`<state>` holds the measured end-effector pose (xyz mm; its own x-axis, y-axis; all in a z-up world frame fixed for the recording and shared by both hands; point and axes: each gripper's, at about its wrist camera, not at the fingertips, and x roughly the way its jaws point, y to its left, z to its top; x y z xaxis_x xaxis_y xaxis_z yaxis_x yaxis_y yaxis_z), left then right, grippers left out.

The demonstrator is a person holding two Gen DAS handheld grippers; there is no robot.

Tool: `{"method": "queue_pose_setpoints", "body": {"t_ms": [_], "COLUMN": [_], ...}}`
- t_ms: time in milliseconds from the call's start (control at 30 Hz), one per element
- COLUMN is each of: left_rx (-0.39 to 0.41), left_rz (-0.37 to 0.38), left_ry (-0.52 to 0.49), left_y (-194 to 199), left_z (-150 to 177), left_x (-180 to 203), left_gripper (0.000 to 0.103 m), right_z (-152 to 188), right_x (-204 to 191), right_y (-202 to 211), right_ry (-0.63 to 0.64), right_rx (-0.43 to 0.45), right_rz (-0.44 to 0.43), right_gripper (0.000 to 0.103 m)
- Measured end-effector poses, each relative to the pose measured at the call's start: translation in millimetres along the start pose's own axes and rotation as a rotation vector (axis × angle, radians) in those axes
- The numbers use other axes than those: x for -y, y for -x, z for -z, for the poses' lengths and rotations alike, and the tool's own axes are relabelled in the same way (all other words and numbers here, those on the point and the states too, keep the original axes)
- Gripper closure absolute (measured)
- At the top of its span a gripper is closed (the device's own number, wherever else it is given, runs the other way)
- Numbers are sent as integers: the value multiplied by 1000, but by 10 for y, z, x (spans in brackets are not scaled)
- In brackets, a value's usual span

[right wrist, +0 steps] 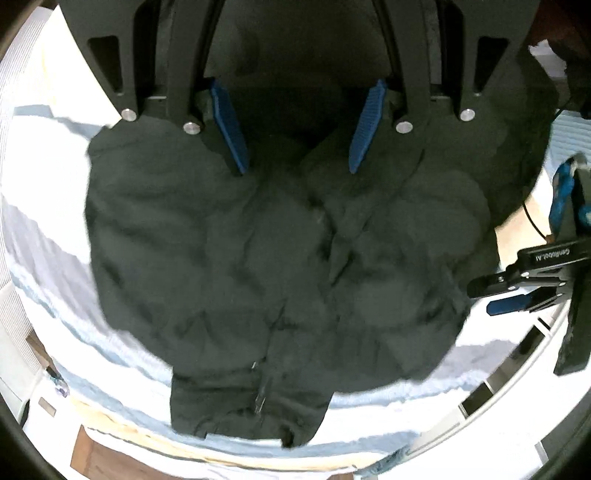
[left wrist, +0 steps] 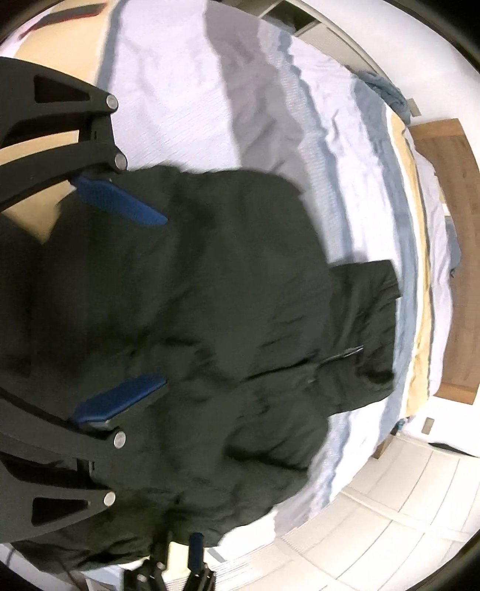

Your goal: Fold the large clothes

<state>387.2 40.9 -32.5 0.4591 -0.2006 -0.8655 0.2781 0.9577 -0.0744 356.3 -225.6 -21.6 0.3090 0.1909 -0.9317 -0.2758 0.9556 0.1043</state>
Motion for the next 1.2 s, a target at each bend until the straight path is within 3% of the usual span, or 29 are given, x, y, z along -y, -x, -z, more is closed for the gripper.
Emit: {"method": "queue_pose_setpoints", "body": {"t_ms": [133, 233, 467, 600, 767, 833, 900, 1000, 1033, 1067, 1100, 1200], "left_rx": [31, 58, 97, 52, 21, -6, -60, -96, -105, -109, -107, -87], "left_rz": [9, 17, 80, 135, 200, 192, 182, 157, 154, 152, 151, 151], "left_ry": [30, 25, 155, 219, 275, 266, 265, 249, 247, 247, 247, 242], "left_y": [-134, -415, -1351, -1977, -2484, -2618, -2772, -2862, -2856, -2827, -2808, -2618], "left_z": [-722, -1351, -2707, -3111, -3282, -3319, -3346, -3362, -3366, -3364, -3377, -3357], "left_x": [-321, -504, -914, -964, -826, -731, -663, -575, -561, -555, -547, -539], "left_gripper": [13, 10, 8, 8, 8, 17, 44, 61, 66, 75, 79, 82], "right_z": [-524, -1027, -2327, -2887, -3334, -3455, -3575, -3703, -3731, -3743, -3762, -3741], "right_x": [423, 829, 1596, 1872, 2000, 2015, 2037, 2088, 2088, 2081, 2083, 2006], "right_y": [194, 193, -285, -673, -1168, -1312, -1463, -1670, -1690, -1697, -1706, -1587], "right_ry": [0, -19, -132, -226, -288, -293, -296, -356, -365, -366, -372, -331], "right_rx": [79, 157, 283, 314, 310, 295, 270, 206, 196, 186, 162, 140], "right_rz": [-8, 3, -27, -61, -96, -94, -96, -117, -109, -106, -105, -86], "right_gripper": [45, 37, 36, 35, 35, 35, 35, 40, 48, 70, 84, 90]}}
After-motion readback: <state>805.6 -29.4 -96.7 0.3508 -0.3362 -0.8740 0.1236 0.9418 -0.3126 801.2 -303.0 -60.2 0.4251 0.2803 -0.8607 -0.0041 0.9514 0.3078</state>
